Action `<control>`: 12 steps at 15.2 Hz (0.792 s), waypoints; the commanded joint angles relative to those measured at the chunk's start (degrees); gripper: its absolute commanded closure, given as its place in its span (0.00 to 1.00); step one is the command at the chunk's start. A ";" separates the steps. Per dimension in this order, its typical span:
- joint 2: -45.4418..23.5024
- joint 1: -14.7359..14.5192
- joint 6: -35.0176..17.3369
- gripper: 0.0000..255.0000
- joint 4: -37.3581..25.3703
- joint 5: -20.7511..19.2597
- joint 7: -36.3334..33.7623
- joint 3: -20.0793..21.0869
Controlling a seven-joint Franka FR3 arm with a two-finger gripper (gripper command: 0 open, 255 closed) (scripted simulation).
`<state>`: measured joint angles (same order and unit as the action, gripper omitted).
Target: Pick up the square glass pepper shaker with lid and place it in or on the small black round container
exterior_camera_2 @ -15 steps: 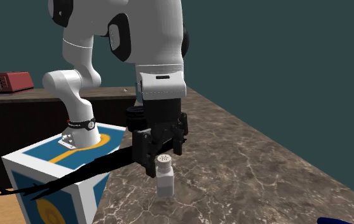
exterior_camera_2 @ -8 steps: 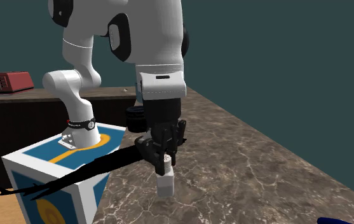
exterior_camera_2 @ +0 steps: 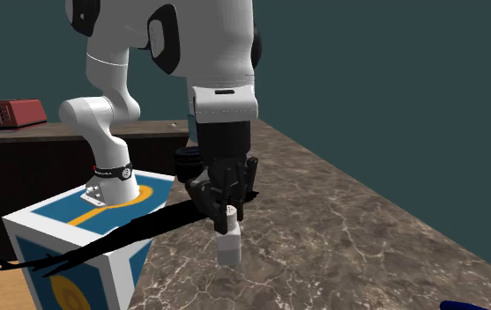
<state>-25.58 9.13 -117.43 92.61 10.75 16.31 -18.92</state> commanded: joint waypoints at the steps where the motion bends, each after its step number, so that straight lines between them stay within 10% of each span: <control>1: 0.37 -0.02 1.35 1.00 -1.00 -0.20 -0.21 -0.09; 12: 2.42 0.02 8.82 1.00 -6.56 -1.21 -1.05 -0.57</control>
<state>-23.17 9.11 -109.46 86.88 9.59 15.36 -19.46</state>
